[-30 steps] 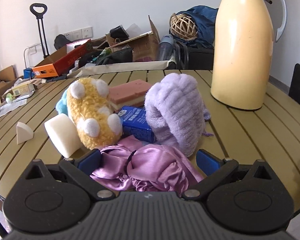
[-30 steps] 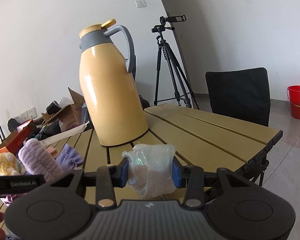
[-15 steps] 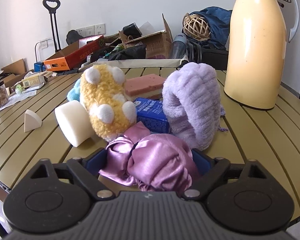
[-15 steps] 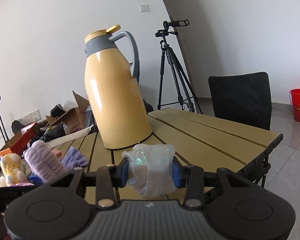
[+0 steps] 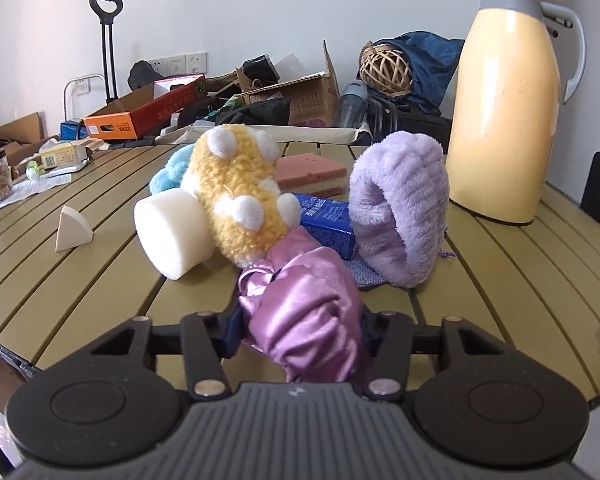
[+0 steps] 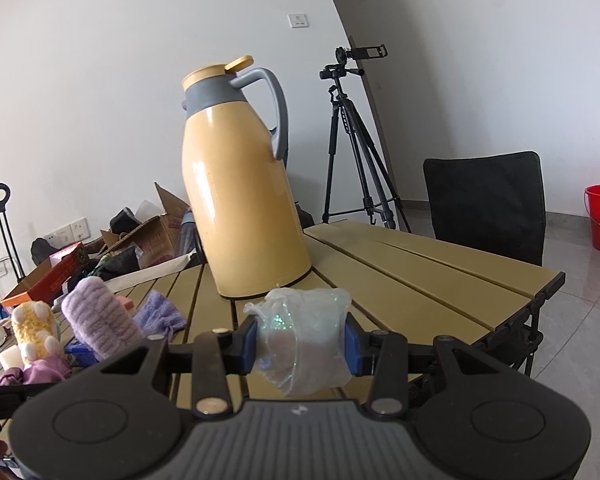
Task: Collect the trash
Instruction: 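Close the right tool on the plastic bag while the left tool grasps the purple scrunchie, then carry the plastic bag and scrunchie in both tools down over the black bin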
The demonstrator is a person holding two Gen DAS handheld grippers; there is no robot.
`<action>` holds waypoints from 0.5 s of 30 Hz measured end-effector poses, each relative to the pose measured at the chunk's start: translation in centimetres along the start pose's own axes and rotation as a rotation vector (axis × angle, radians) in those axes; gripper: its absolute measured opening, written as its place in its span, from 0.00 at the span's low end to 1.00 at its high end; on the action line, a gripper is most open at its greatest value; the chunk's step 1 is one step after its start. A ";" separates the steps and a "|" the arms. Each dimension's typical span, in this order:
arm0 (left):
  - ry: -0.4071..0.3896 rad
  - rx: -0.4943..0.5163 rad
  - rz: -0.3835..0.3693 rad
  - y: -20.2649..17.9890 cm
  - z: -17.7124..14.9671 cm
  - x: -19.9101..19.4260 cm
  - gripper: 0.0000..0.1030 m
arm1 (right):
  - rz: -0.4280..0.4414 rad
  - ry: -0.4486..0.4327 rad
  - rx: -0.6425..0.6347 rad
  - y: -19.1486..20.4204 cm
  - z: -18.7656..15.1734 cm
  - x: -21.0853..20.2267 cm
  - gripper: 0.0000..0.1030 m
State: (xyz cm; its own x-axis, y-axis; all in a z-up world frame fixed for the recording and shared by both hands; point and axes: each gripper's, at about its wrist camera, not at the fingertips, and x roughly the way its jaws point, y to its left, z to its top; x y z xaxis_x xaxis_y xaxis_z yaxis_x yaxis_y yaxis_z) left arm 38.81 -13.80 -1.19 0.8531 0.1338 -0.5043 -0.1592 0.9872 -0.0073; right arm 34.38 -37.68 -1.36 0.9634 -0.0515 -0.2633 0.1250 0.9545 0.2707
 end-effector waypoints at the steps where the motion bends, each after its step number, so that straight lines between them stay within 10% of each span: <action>1: 0.000 0.003 -0.007 0.2 0.0 -0.2 0.45 | 0.003 -0.001 -0.001 0.1 0.0 -0.1 0.40; 15: -0.068 0.039 -0.053 2.2 0.4 -5.3 0.42 | 0.083 -0.011 -0.050 2.4 -0.2 -1.8 0.40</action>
State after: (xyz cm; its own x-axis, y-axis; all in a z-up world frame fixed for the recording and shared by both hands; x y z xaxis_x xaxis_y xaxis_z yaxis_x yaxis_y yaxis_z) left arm 34.13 -12.27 1.87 0.8919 0.0860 -0.4440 -0.0949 0.9955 0.0021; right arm 32.91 -35.21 -0.41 0.9724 0.0255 -0.2320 0.0330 0.9691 0.2446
